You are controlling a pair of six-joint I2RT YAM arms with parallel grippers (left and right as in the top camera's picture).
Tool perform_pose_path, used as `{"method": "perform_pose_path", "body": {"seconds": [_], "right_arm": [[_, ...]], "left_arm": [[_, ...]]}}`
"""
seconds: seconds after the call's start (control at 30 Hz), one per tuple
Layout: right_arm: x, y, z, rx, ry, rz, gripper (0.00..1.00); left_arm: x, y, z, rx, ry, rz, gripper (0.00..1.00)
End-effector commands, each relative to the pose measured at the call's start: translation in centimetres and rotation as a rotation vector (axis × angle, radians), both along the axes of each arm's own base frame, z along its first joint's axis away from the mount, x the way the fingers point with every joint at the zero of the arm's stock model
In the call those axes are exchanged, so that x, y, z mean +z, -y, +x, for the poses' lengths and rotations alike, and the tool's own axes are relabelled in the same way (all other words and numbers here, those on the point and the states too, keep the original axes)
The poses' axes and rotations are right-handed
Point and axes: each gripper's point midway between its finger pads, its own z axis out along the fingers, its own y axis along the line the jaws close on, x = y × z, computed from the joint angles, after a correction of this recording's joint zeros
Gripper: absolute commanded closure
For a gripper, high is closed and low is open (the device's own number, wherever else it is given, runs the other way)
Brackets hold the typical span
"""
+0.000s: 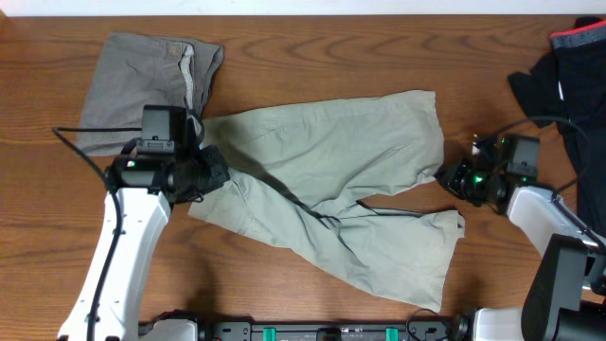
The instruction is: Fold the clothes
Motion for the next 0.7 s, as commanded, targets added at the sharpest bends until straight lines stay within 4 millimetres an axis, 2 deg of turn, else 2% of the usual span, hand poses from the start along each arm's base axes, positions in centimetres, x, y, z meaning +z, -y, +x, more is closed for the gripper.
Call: {"method": "perform_pose_path", "body": {"seconds": [0.0, 0.07, 0.13, 0.37, 0.67], "right_arm": [[3.5, -2.6, -0.1, 0.245, 0.141, 0.087, 0.97], [4.2, -2.9, -1.1, 0.324, 0.138, 0.059, 0.97], [4.1, -2.7, -2.2, 0.366, 0.094, 0.009, 0.97], [0.1, -2.2, -7.9, 0.36, -0.221, -0.107, 0.99], [-5.1, 0.8, -11.5, -0.056, -0.517, -0.253, 0.99]], "left_arm": [[0.2, -0.8, 0.6, -0.009, 0.02, 0.061, 0.94], [0.1, -1.6, 0.6, 0.006, 0.019, 0.101, 0.94], [0.1, -1.7, 0.6, 0.005, 0.02, 0.108, 0.94], [0.2, -1.7, 0.7, 0.005, 0.023, 0.108, 0.94], [0.2, -1.7, 0.7, 0.006, 0.023, 0.107, 0.94]]}}
